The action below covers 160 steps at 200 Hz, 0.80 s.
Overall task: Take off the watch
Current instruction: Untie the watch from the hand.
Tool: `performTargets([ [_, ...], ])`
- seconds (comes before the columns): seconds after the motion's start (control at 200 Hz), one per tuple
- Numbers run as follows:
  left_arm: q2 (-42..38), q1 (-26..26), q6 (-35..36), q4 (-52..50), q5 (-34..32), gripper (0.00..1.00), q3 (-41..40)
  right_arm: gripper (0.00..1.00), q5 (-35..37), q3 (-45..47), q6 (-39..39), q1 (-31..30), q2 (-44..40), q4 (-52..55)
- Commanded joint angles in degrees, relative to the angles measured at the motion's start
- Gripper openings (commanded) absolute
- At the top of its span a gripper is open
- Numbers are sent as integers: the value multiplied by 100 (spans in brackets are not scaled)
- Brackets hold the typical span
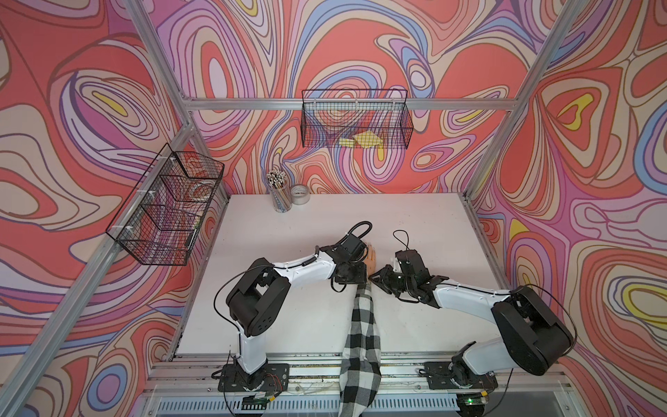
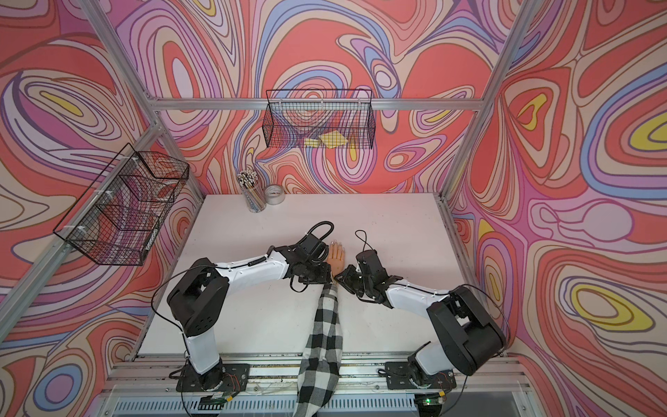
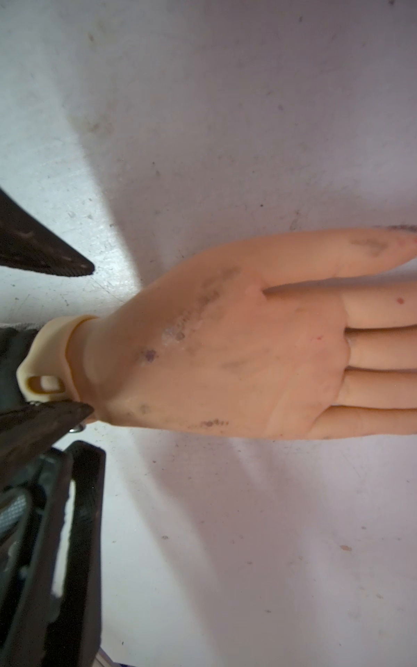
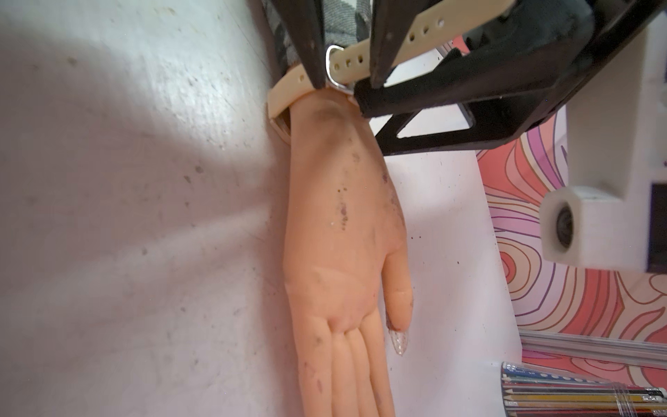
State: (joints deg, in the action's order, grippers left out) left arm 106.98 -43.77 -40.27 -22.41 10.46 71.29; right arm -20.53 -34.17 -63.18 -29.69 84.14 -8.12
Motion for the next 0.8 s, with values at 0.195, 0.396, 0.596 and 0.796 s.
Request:
performTargets([
  [0.195,-76,66,-7,-254,-130,57,-176,24,-55,266,-192,15,67,-298],
  [0.396,-81,69,-7,-244,-120,57,-194,25,-81,402,-300,7,92,-507],
  [0.596,-94,69,-16,-232,-119,57,-220,22,-337,420,-469,10,257,-1178],
  [0.796,-125,71,-7,-246,-133,57,-229,15,-809,718,-1071,12,508,-2725],
])
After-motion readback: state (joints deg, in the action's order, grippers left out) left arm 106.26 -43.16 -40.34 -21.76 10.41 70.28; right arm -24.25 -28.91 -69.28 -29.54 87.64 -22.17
